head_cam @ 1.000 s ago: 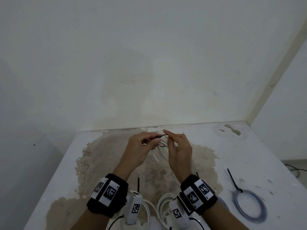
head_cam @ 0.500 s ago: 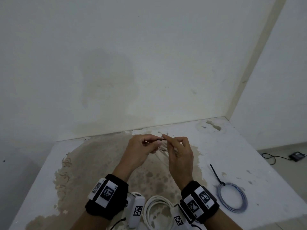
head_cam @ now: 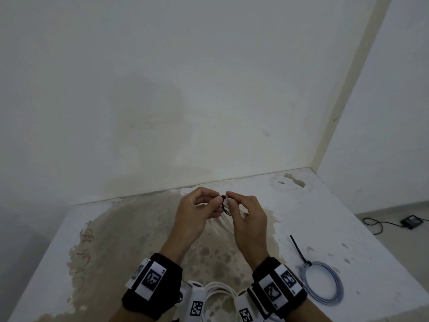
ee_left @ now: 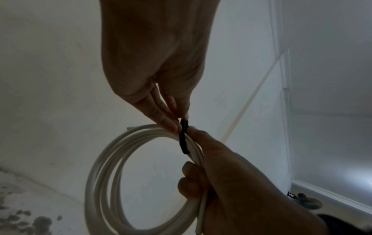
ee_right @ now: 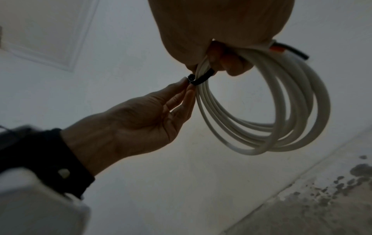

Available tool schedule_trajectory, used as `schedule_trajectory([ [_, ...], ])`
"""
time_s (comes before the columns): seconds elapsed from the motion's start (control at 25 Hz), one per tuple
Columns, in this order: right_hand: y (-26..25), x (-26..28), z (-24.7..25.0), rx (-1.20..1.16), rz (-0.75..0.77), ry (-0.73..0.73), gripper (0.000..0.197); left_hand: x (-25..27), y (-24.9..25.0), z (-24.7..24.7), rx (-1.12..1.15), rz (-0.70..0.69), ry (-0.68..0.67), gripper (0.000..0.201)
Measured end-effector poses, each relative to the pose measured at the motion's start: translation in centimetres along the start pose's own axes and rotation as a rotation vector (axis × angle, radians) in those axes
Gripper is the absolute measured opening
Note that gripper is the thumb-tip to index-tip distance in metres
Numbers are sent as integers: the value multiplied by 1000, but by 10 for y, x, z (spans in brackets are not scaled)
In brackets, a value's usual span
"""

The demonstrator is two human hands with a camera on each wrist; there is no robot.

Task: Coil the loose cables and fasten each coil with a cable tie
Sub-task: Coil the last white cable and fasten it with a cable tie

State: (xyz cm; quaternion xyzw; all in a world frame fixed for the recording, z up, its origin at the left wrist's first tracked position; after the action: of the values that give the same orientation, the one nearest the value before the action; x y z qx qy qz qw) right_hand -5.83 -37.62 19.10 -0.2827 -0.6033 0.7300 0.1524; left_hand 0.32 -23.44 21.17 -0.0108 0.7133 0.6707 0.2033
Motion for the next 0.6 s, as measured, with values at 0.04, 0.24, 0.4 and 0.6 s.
schedule_trajectory([
  [0.04,1,0,-2,-43,-39,-31,19,0,1,0,-9,-13,-9,6],
  [0.24,3,-3,-12,-159,-145,-162,18,-1,12,5,-113,-104,-82,8],
  [0.4,-2,-3,-19,-300,-271,-327,19,-2,18,9,-153,-146,-112,6],
  [0.6,10,-4,-31,-460,-401,-465,20,-6,36,18,-151,-246,-67,1],
])
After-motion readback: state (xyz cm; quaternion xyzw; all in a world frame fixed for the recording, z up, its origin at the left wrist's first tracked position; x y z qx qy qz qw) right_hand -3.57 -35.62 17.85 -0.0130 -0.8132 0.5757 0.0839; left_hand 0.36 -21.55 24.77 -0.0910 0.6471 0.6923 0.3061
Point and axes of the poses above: each hand's wrist, its own x-axis away from the middle knuckle, its own z-axis out of the back of the hand, y = z × x, the point moved 6 cm from there along -x, towards the middle knuckle, and after that the axes turned 12 degrees about -z, right-handed, at the moved point
